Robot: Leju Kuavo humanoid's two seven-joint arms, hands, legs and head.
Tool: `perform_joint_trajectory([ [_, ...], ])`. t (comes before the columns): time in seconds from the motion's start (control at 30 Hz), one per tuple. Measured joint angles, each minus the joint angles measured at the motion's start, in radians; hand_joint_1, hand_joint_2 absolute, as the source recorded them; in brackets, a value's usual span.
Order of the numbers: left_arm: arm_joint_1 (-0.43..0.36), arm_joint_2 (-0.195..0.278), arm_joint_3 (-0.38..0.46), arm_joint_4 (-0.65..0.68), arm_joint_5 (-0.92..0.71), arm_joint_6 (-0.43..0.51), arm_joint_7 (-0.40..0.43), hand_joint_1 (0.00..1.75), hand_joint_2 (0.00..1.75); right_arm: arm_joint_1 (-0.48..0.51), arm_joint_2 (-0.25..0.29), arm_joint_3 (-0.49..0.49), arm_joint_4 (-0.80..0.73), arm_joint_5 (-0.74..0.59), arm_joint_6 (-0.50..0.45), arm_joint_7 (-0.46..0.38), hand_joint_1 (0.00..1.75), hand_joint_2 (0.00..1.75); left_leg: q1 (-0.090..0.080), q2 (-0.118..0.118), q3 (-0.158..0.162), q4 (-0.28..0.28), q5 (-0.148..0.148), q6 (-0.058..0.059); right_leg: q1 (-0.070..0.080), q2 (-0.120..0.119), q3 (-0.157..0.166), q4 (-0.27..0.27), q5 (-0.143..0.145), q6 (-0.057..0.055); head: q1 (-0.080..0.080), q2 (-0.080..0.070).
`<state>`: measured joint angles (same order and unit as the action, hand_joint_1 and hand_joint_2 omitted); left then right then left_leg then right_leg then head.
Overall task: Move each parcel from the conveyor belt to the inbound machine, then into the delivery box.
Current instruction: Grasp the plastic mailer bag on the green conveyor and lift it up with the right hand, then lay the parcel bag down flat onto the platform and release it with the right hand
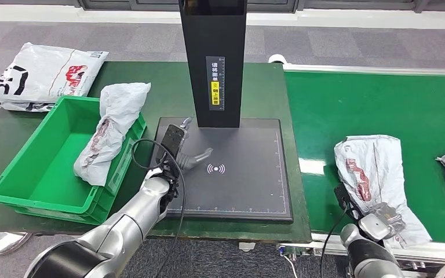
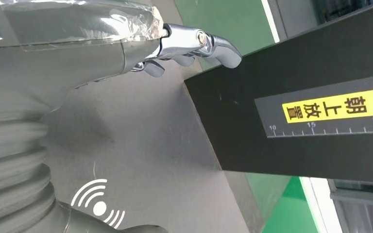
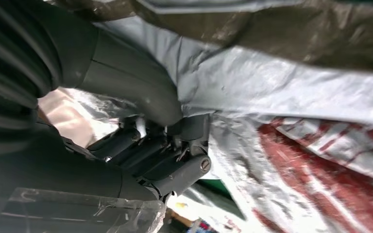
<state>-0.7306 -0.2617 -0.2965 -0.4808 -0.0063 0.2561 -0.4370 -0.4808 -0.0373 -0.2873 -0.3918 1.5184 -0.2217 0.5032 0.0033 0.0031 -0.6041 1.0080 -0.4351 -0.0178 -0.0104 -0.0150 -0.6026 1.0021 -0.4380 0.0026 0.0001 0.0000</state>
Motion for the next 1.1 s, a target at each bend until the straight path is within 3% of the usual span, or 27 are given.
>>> perform_joint_trajectory([
  [0.2, 0.017, 0.029, 0.029, -0.043, -0.008, 0.032, 0.001, 0.00, 1.75, -0.014, 0.042, 0.000, -0.046, -0.073, -0.232, -0.163, 1.75, 1.75, 0.000, 0.002, -0.001, 0.000, 0.000, 0.000, 0.000, 0.002, -0.003, 0.002, 0.000, 0.000, 0.000, 0.000],
  [0.37, 0.046, 0.047, 0.071, -0.087, -0.026, 0.075, -0.015, 0.00, 1.75, -0.002, 0.097, 0.042, -0.223, -0.234, -0.363, -0.347, 1.75, 1.75, 0.001, 0.000, -0.002, 0.000, 0.001, -0.001, 0.000, 0.001, -0.003, 0.002, 0.000, 0.000, 0.000, 0.000],
  [0.5, 0.052, 0.056, 0.107, -0.117, -0.035, 0.100, -0.037, 0.00, 1.75, 0.040, 0.137, 0.159, -0.447, -0.309, -0.356, -0.392, 1.75, 1.75, 0.001, 0.001, -0.002, 0.000, 0.001, -0.002, 0.000, 0.002, -0.004, 0.002, 0.000, 0.000, 0.000, 0.000],
  [0.67, 0.051, 0.068, 0.133, -0.140, -0.048, 0.111, -0.050, 0.00, 1.75, 0.080, 0.163, 0.297, -0.610, -0.393, -0.319, -0.461, 1.75, 1.75, 0.001, 0.000, -0.002, 0.000, 0.001, -0.002, 0.000, 0.001, -0.004, 0.002, -0.001, -0.001, 0.000, 0.000],
  [0.83, 0.039, 0.083, 0.145, -0.148, -0.059, 0.111, -0.050, 0.00, 1.75, 0.109, 0.182, 0.448, -0.691, -0.409, -0.273, -0.462, 1.75, 1.75, 0.001, 0.001, -0.002, 0.000, 0.001, -0.002, 0.000, 0.002, -0.004, 0.002, 0.000, -0.001, 0.000, 0.000],
  [1.0, 0.033, 0.088, 0.155, -0.150, -0.061, 0.109, -0.050, 0.00, 1.75, 0.120, 0.188, 0.535, -0.726, -0.430, -0.254, -0.461, 1.75, 1.75, 0.001, 0.001, -0.002, 0.000, 0.001, -0.002, 0.000, 0.001, -0.004, 0.002, 0.000, -0.001, 0.000, 0.000],
  [1.1, 0.030, 0.091, 0.155, -0.150, -0.062, 0.100, -0.051, 0.00, 1.75, 0.132, 0.190, 0.593, -0.745, -0.493, -0.158, -0.480, 1.75, 1.75, 0.001, 0.001, -0.002, 0.000, 0.001, -0.002, 0.000, 0.002, -0.004, 0.002, 0.000, -0.001, 0.000, 0.000],
])
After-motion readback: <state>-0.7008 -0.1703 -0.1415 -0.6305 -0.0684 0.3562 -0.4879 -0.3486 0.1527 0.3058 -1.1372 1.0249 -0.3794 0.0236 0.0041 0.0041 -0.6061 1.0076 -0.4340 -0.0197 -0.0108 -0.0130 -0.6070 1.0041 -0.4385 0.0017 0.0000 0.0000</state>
